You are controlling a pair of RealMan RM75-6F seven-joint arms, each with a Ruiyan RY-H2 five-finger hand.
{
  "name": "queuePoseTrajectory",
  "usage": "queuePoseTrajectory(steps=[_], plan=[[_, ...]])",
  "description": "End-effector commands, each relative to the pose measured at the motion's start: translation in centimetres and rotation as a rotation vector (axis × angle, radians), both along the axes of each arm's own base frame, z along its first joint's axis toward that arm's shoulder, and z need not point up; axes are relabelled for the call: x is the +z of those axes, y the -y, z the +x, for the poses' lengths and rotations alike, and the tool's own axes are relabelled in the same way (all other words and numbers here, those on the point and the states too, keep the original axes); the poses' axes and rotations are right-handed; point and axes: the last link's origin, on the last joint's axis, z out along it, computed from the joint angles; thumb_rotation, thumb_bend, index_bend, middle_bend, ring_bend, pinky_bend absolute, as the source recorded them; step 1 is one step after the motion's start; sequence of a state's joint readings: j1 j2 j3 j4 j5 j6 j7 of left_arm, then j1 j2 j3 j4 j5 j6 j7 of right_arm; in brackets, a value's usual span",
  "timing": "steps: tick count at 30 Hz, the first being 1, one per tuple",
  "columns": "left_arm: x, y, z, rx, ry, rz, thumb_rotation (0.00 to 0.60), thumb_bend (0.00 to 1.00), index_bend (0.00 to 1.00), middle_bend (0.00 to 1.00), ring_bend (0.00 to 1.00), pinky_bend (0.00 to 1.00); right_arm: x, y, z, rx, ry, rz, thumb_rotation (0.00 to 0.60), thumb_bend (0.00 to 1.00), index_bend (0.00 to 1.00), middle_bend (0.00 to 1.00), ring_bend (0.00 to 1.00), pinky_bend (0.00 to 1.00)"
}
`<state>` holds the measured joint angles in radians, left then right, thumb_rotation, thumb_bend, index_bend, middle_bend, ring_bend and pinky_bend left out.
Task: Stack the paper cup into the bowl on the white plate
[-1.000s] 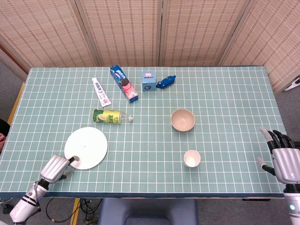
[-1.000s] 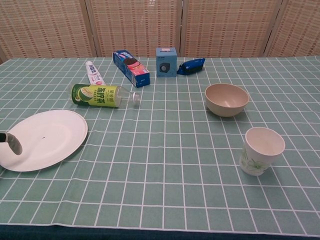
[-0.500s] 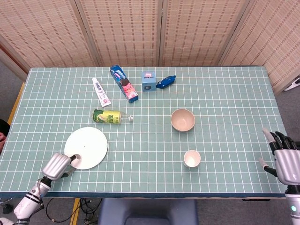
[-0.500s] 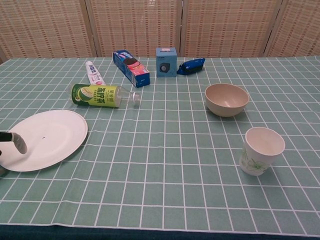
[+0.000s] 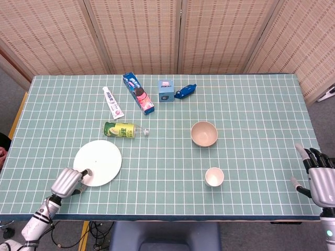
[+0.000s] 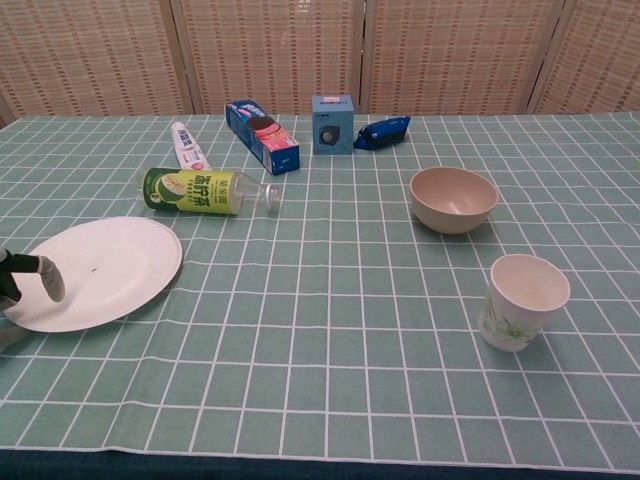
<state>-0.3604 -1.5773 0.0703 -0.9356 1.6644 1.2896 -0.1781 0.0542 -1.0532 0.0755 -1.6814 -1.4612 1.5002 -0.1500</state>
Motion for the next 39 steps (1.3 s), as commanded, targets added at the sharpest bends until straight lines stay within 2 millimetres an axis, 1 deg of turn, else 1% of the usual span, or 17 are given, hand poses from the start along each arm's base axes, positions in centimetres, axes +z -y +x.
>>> queuePoseTrajectory(steps=[1, 4, 11, 16, 22, 27, 32, 39], plan=[[-0.2, -0.3, 0.2, -0.001, 0.022, 0.013, 0.600, 0.30, 0.47, 0.95, 0.96, 1.00, 0.0, 0.0, 0.0, -0.001, 0.002, 0.000, 0.600, 0.22, 0.08, 0.19, 0.13, 0.17], [-0.3, -0.4, 0.4, 0.002, 0.046, 0.017, 0.600, 0.30, 0.52, 0.96, 0.96, 1.00, 0.0, 0.0, -0.1, -0.002, 0.002, 0.000, 0.600, 0.22, 0.08, 0.19, 0.13, 0.17], [-0.6, -0.8, 0.5, 0.003, 0.064, 0.019, 0.600, 0.30, 0.56, 0.96, 0.96, 1.00, 0.0, 0.1, -0.1, -0.004, 0.004, -0.002, 0.600, 0.22, 0.08, 0.19, 0.13, 0.17], [-0.7, -1.1, 0.6, 0.003, 0.077, 0.026, 0.600, 0.33, 0.58, 0.96, 0.96, 1.00, 0.1, 0.1, -0.1, -0.005, 0.002, -0.003, 0.600, 0.22, 0.08, 0.19, 0.13, 0.17], [-0.8, -1.4, 0.7, 0.002, 0.090, 0.030, 0.600, 0.43, 0.62, 0.97, 0.97, 1.00, 0.2, 0.1, -0.1, -0.004, 0.000, -0.006, 0.600, 0.22, 0.08, 0.19, 0.12, 0.17], [-0.7, -1.5, 0.8, 0.001, 0.104, 0.035, 0.600, 0.47, 0.64, 0.97, 0.97, 1.00, 0.2, 0.2, 0.0, -0.005, 0.003, -0.006, 0.600, 0.22, 0.08, 0.19, 0.13, 0.17], [0.0, -1.5, 1.0, -0.024, 0.136, 0.053, 0.600, 0.47, 0.64, 0.97, 0.97, 1.00, 0.2, 0.3, 0.0, -0.001, 0.005, -0.008, 0.600, 0.22, 0.08, 0.19, 0.13, 0.17], [1.8, -1.4, 1.7, -0.104, 0.225, 0.101, 0.600, 0.47, 0.64, 0.97, 0.97, 1.00, 0.2, 0.5, 0.4, 0.011, 0.003, -0.010, 0.600, 0.22, 0.08, 0.19, 0.13, 0.17]])
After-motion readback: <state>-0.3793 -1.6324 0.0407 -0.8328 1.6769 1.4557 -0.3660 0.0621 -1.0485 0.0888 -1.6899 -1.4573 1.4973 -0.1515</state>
